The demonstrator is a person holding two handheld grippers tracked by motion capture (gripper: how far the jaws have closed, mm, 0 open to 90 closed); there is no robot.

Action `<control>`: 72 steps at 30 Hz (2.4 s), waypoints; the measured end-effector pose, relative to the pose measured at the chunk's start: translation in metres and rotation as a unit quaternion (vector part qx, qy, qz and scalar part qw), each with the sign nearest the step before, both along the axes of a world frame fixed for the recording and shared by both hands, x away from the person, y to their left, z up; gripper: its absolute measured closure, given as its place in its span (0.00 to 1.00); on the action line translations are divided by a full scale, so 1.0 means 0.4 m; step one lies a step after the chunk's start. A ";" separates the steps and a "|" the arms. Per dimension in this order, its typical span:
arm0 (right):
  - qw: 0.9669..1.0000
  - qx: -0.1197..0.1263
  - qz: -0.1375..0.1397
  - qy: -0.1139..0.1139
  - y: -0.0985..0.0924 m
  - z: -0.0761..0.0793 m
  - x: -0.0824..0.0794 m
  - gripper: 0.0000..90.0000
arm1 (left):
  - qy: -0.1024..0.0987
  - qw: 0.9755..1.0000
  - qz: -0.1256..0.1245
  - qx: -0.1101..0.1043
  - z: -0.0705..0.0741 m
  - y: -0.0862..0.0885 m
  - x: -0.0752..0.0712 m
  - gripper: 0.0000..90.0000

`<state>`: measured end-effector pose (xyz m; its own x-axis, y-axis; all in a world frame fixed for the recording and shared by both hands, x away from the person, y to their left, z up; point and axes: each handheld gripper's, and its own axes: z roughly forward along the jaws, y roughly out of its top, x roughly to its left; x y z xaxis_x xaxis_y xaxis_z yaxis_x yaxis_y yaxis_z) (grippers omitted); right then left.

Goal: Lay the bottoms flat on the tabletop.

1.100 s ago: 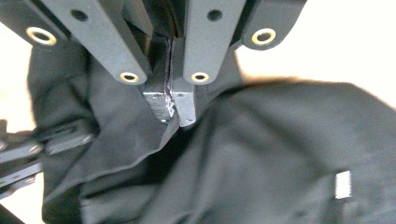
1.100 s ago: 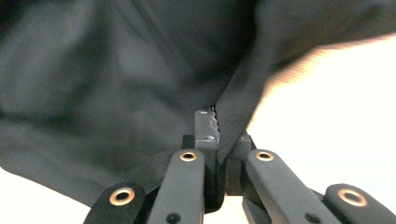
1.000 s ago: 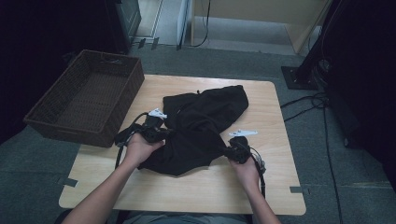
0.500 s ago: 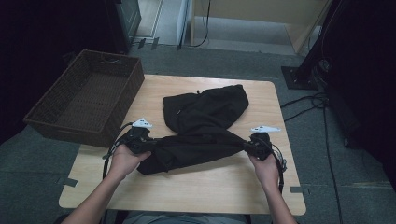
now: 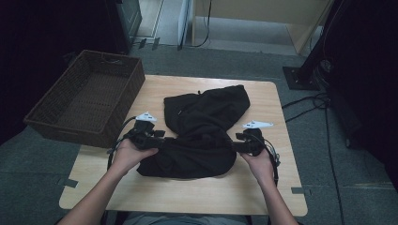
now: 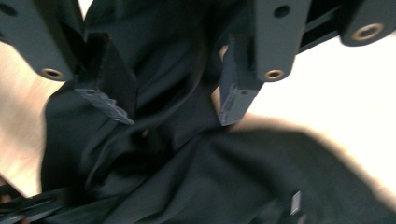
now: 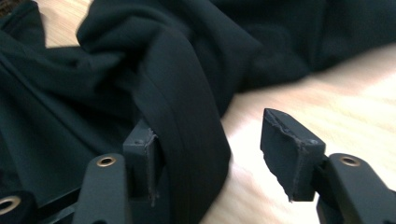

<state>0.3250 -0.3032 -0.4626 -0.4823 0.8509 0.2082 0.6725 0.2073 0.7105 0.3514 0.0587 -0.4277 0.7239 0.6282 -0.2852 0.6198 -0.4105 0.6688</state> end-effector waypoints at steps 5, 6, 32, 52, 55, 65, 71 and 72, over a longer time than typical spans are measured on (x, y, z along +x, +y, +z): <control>1.000 -0.003 0.027 -0.005 0.075 0.012 0.054 0.44 | 0.023 0.999 -0.035 0.005 -0.017 -0.088 0.024 0.48; 1.000 -0.003 0.027 -0.005 0.075 0.012 0.054 0.44 | 0.030 0.999 -0.042 0.010 -0.028 -0.107 0.024 0.48; 0.999 0.044 -0.008 -0.028 0.046 0.093 0.077 0.97 | 0.038 0.998 0.016 0.044 -0.108 0.020 0.013 0.99; 0.997 0.058 0.022 -0.037 0.091 0.154 0.102 0.95 | 0.025 0.999 0.029 0.018 -0.058 0.087 -0.007 0.71; 0.998 0.047 0.036 -0.030 0.136 0.134 0.105 0.95 | 0.011 0.999 0.031 0.003 -0.029 0.062 0.000 0.64; 0.994 0.064 0.083 -0.025 0.213 0.155 0.158 0.53 | 0.005 1.000 0.001 -0.024 -0.003 -0.039 0.003 0.55; 0.997 0.050 0.039 -0.037 0.092 0.144 0.124 0.66 | 0.007 1.000 -0.015 -0.019 -0.006 -0.074 -0.014 0.55; 0.997 0.050 0.039 -0.037 0.092 0.144 0.124 0.66 | 0.007 1.000 -0.015 -0.019 -0.006 -0.074 -0.014 0.55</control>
<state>0.3745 -0.2666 -0.4050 -0.5632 0.7868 0.2524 0.6022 0.1817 0.7774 0.3458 0.0291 -0.4302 0.7377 0.5950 -0.3192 0.6173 -0.4027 0.6759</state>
